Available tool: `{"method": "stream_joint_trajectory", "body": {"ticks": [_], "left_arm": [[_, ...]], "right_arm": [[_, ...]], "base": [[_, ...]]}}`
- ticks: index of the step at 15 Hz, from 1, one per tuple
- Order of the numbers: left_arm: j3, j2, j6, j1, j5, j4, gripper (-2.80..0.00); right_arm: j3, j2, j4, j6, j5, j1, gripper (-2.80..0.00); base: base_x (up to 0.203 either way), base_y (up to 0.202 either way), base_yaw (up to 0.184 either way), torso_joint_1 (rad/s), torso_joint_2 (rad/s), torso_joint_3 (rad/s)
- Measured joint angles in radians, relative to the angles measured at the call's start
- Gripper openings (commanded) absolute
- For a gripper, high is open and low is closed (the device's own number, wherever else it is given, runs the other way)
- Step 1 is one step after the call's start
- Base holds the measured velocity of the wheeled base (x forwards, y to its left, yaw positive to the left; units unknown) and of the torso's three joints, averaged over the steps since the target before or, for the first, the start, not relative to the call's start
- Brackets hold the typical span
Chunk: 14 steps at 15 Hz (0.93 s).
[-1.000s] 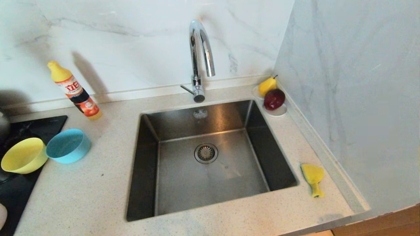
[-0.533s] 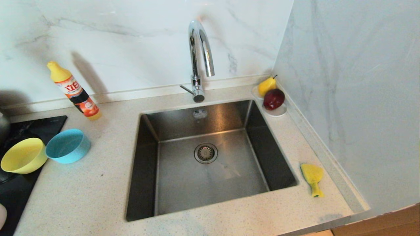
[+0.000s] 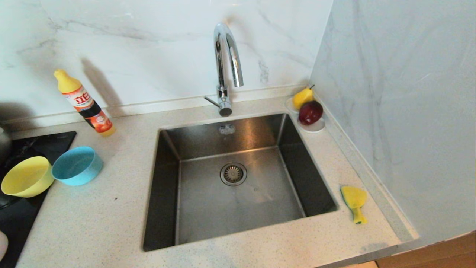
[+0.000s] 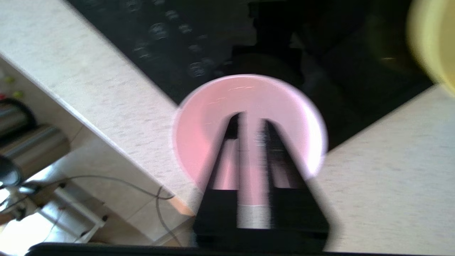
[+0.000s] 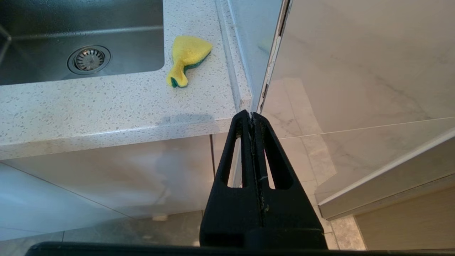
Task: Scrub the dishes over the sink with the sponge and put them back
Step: Place the bowl on the bowl
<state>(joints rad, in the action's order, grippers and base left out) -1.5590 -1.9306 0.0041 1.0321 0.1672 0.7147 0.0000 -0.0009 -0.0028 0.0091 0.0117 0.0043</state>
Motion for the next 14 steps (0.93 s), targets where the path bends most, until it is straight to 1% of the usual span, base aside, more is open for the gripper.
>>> {"method": "stream_joint_trajectory", "body": {"ticks": [2, 4, 5, 9, 14], "left_arm": [[0.010, 0.000, 0.029, 0.026, -0.004, 0.005, 0.00], [0.027, 0.000, 0.088, 0.051, -0.003, 0.053, 0.00], [0.035, 0.000, 0.099, 0.059, -0.003, 0.072, 0.00], [0.076, -0.009, 0.098, 0.089, -0.002, 0.067, 0.00], [0.070, -0.048, 0.099, 0.128, -0.004, 0.064, 0.00]], "right_arm": [[0.000, 0.000, 0.000, 0.000, 0.000, 0.000, -2.80], [0.000, 0.000, 0.000, 0.000, 0.000, 0.000, -2.80], [0.000, 0.000, 0.000, 0.000, 0.000, 0.000, -2.80], [0.000, 0.000, 0.000, 0.000, 0.000, 0.000, -2.80], [0.000, 0.000, 0.000, 0.000, 0.000, 0.000, -2.80]], "base": [[0.000, 0.000, 0.000, 0.000, 0.00, 0.000], [0.000, 0.000, 0.000, 0.000, 0.00, 0.000], [0.000, 0.000, 0.000, 0.000, 0.00, 0.000], [0.000, 0.000, 0.000, 0.000, 0.00, 0.000], [0.000, 0.000, 0.000, 0.000, 0.00, 0.000]]}}
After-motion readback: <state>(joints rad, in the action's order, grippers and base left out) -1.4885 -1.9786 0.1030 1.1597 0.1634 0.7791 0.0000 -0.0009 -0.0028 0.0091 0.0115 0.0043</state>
